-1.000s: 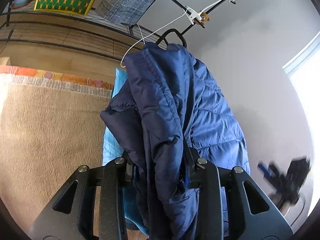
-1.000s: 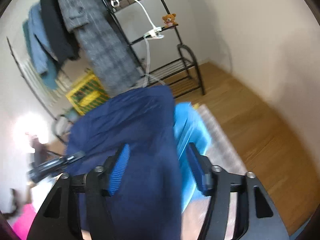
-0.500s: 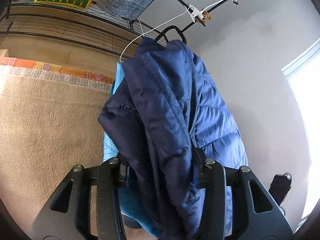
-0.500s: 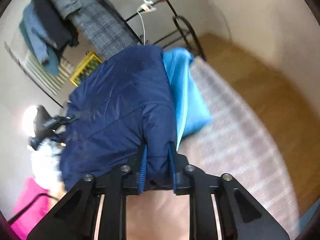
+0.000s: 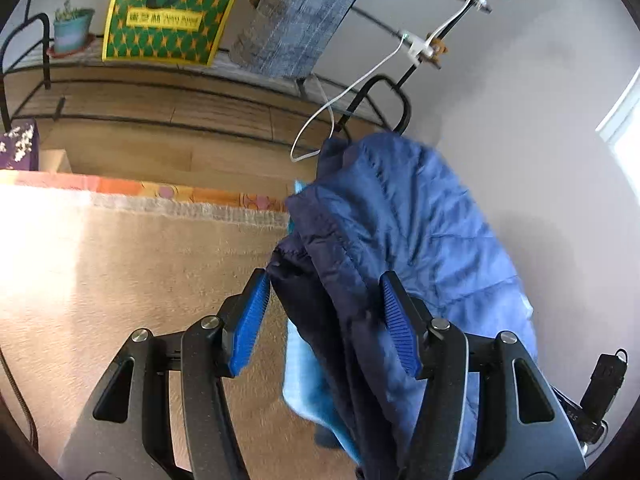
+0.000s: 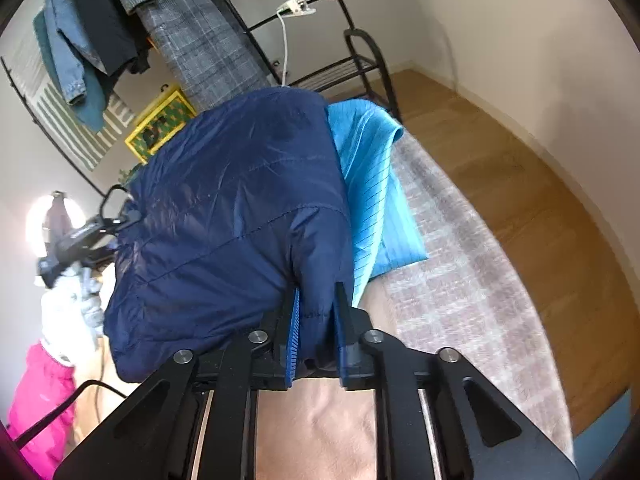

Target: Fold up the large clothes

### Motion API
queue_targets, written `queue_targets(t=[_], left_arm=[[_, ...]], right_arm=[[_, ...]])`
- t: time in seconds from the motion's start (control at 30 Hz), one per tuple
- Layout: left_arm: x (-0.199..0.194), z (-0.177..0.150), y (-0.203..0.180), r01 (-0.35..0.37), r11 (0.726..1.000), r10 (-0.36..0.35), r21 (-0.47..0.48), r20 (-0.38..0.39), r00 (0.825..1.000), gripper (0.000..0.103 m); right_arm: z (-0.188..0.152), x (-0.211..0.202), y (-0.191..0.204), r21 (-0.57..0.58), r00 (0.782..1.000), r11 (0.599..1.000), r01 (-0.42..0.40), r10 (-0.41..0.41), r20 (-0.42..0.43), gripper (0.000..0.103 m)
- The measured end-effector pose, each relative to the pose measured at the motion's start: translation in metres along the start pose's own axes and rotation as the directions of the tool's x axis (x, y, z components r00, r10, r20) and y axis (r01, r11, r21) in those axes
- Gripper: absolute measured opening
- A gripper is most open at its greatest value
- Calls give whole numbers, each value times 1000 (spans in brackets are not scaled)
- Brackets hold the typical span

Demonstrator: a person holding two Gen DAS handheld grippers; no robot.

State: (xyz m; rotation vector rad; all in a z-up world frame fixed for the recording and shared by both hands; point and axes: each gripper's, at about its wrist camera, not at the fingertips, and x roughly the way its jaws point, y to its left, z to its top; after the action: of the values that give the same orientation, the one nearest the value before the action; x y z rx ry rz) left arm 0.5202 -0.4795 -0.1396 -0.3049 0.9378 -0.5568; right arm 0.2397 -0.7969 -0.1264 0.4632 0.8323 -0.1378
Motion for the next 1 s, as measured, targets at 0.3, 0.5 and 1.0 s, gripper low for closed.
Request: queue_targets(t=[0.3, 0.5, 1.0], left_arm=[[-142, -4, -23, 6, 985, -24, 174, 100, 995, 60], [-249, -24, -41, 2, 963, -45, 271, 149, 988, 60], [-518, -123, -68, 11, 892, -141, 453, 254, 957, 60]], right_arm=[[-8, -94, 30, -7, 986, 1000, -30, 31, 162, 18], [-20, -166, 68, -63, 972, 998, -15, 29, 235, 18], [-87, -341, 170, -211, 906, 976, 44, 50, 420, 32]])
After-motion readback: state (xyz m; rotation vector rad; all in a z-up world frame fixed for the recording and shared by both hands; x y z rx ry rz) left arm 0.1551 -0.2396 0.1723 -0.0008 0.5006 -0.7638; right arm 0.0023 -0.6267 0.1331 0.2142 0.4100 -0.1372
